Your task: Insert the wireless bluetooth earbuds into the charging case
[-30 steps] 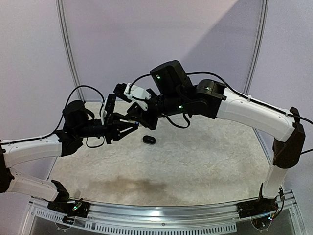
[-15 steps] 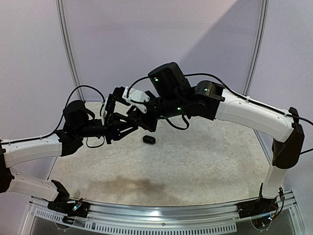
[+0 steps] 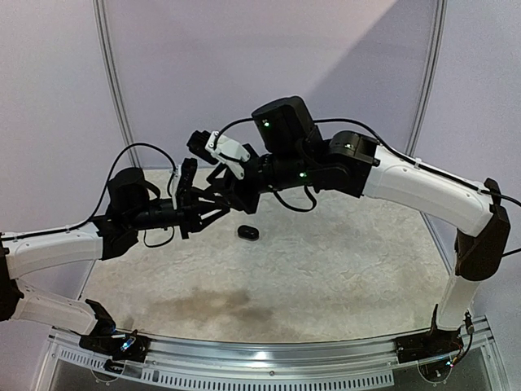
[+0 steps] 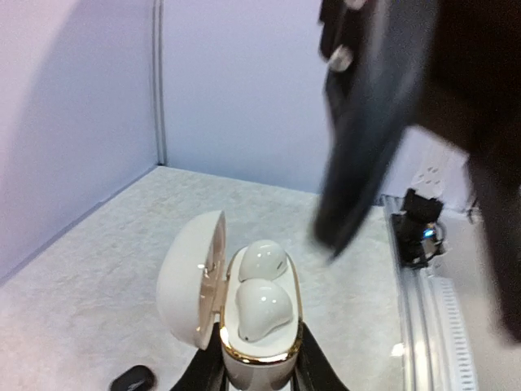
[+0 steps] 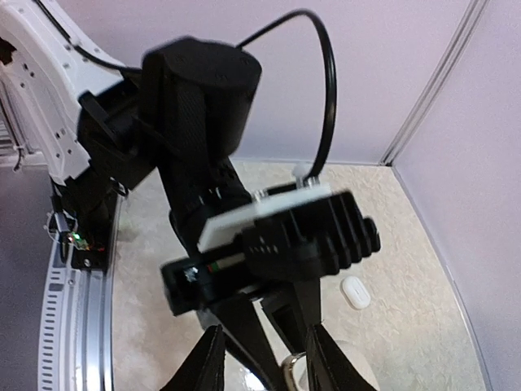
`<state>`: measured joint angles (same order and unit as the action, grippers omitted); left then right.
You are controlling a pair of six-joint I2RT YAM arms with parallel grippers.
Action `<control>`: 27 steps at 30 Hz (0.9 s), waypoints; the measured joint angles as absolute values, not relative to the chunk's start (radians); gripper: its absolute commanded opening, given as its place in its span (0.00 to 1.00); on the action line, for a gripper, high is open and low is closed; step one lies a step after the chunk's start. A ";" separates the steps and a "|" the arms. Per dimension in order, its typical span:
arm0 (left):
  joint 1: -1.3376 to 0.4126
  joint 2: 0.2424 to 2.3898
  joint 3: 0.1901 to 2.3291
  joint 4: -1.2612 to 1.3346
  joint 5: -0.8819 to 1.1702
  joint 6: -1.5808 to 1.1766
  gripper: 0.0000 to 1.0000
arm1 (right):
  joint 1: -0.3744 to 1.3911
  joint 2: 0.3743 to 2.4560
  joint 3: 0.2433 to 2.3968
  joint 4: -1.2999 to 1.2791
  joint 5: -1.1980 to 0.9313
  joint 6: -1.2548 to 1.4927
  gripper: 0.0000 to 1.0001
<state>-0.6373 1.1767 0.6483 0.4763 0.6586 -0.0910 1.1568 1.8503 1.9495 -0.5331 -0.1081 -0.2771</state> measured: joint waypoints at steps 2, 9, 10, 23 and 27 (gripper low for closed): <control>-0.637 1.176 0.648 0.436 0.589 0.004 0.00 | 1.150 1.833 1.948 -0.504 -0.152 -0.245 0.36; -0.655 1.165 0.572 0.416 0.356 0.750 0.00 | 1.129 1.740 1.890 -0.376 -0.078 -0.109 0.38; -0.657 1.170 0.554 0.431 0.323 0.869 0.00 | 1.129 1.740 1.889 -0.366 -0.027 -0.089 0.38; -0.659 1.180 0.439 0.609 0.166 1.585 0.00 | 1.124 1.837 1.832 -0.370 0.275 0.036 0.39; -0.661 1.180 0.439 0.630 0.149 1.628 0.00 | 1.124 1.886 1.808 -0.325 0.274 0.072 0.38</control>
